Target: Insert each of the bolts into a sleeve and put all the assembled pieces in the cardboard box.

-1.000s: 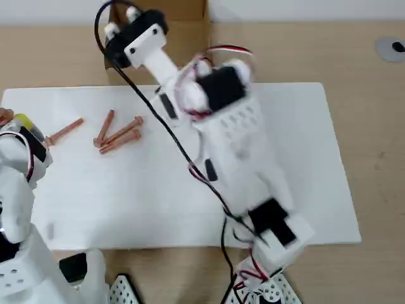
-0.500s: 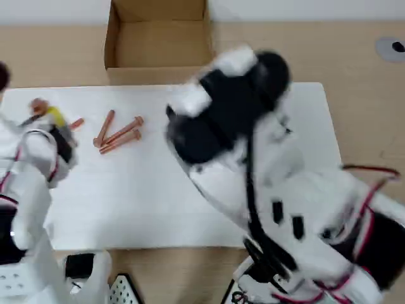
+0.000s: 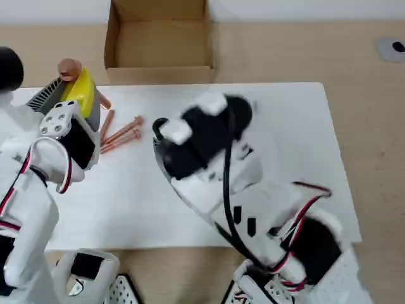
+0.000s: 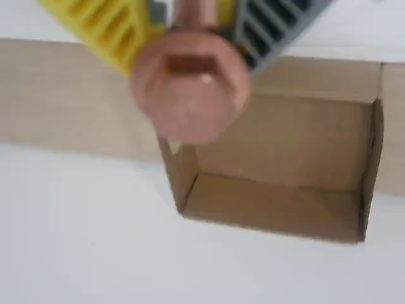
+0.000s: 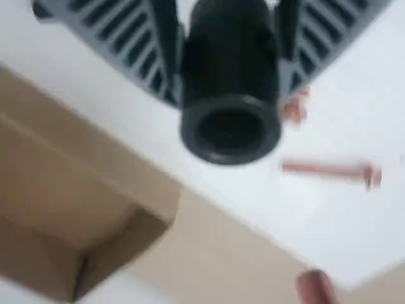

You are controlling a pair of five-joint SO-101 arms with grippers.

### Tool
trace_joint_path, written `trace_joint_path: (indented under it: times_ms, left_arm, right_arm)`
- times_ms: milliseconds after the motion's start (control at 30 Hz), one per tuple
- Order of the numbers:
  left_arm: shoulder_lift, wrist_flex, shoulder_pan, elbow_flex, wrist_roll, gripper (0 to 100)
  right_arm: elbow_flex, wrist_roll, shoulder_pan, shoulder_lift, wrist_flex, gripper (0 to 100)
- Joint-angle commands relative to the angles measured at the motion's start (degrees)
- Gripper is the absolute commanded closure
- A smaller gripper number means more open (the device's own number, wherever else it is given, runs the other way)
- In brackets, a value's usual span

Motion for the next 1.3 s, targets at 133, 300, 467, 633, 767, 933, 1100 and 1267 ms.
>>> trace_joint_path:
  times_ms: [133,300,467,633,767,933,1100,1267]
  left_arm:
    - [-6.5,1.1,1.0,-3.2,1.9,99]
    - [-10.2,1.1,10.7,2.0,2.1,99]
    - [-16.2,0.8,17.4,11.1,3.2,99]
    - [-24.7,0.6,17.5,20.2,3.2,99]
    - [-31.3,-3.1,17.4,29.2,3.0,99]
    - [-37.1,-13.7,17.4,39.6,1.8,99]
    - [-37.2,-20.4,17.6,41.5,-4.3,99]
    - [-34.4,-21.8,17.7,41.4,-6.5,99]
  right_arm:
    - [24.6,-0.5,-0.7,-13.5,-17.0,98.8]
    - [30.1,-0.5,-0.6,-13.6,-24.6,98.8]
    - [35.7,-0.5,3.8,-13.5,-33.0,98.8]
    - [36.9,-0.6,5.7,-13.6,-34.4,98.8]
    - [36.8,-1.4,5.6,-13.6,-34.4,98.8]
    - [36.9,-4.5,5.5,-13.6,-33.1,98.8]
    - [36.8,-4.7,5.5,-13.9,-28.9,98.8]
    - [36.7,-4.7,4.5,-13.9,-28.4,98.8]
